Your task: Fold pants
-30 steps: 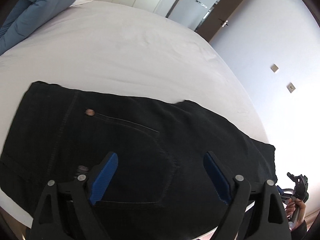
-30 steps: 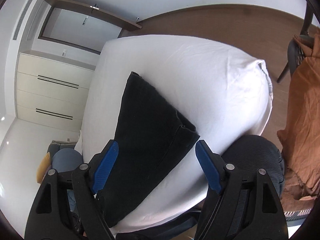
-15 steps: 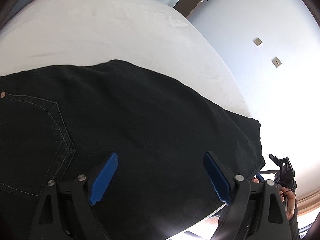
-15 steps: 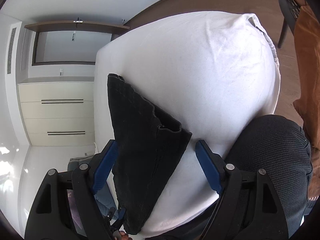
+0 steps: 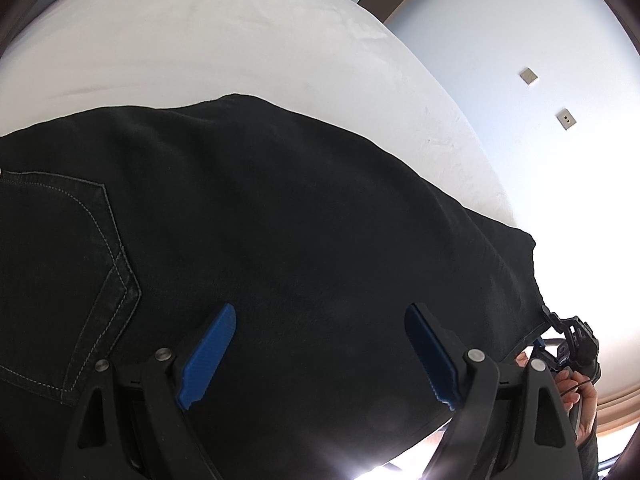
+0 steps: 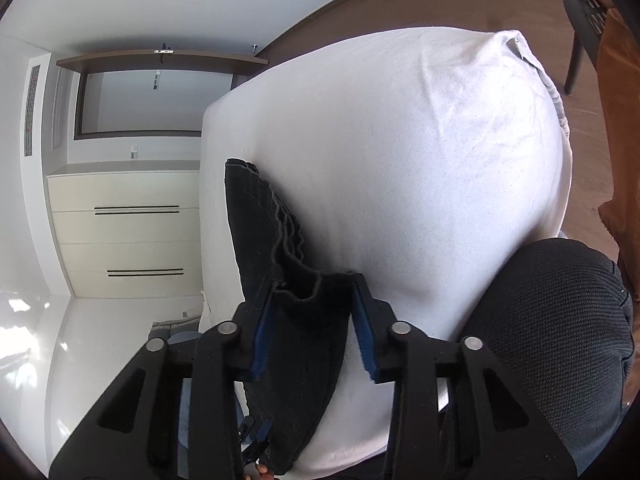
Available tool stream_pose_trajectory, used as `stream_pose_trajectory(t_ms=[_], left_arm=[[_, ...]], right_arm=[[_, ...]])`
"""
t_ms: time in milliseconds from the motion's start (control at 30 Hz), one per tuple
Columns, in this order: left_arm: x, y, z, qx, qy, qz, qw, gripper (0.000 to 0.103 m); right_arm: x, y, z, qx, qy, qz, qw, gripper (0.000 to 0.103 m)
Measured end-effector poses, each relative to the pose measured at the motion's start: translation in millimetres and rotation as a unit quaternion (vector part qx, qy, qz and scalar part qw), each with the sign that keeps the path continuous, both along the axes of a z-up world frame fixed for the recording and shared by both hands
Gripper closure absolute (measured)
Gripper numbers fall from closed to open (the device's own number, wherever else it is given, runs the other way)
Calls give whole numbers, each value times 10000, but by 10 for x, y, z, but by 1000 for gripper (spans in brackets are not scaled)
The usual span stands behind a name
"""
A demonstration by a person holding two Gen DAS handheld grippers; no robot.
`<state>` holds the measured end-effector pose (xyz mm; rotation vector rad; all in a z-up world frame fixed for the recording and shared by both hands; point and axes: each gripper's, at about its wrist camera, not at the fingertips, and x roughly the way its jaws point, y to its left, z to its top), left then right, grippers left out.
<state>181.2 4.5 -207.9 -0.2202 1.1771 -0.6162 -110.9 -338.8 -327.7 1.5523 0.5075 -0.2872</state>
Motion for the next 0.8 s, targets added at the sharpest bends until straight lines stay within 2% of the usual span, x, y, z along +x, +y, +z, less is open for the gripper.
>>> stream_pose_trajectory(t_ms=[100, 267, 400, 500, 667, 767, 800], left_arm=[[-3, 6, -1, -2, 12, 17, 10000, 17], [-10, -8, -10, -62, 57, 69, 9999, 19], [-11, -8, -22, -85, 77, 100, 9999, 19], [-16, -11, -28, -71, 69, 89, 9999, 19], [-19, 1, -40, -84, 77, 89, 9999, 19], [-20, 3, -41, -79, 80, 91, 9999, 19], [-19, 1, -44, -70, 78, 90, 9999, 19]], right_arm=[[17, -12, -16, 31, -46, -74, 10000, 74], [-15, -3, -150, 502, -395, -472, 9968, 74], [-52, 44, -272, 926, -805, -737, 9897, 73], [-79, 100, -324, 1213, -1291, -887, 9802, 72], [-117, 146, -270, 1051, -1780, -934, 9739, 71], [-179, 84, -227, 818, -1371, -931, 9828, 71], [-203, 58, -216, 725, -1155, -924, 9863, 62]])
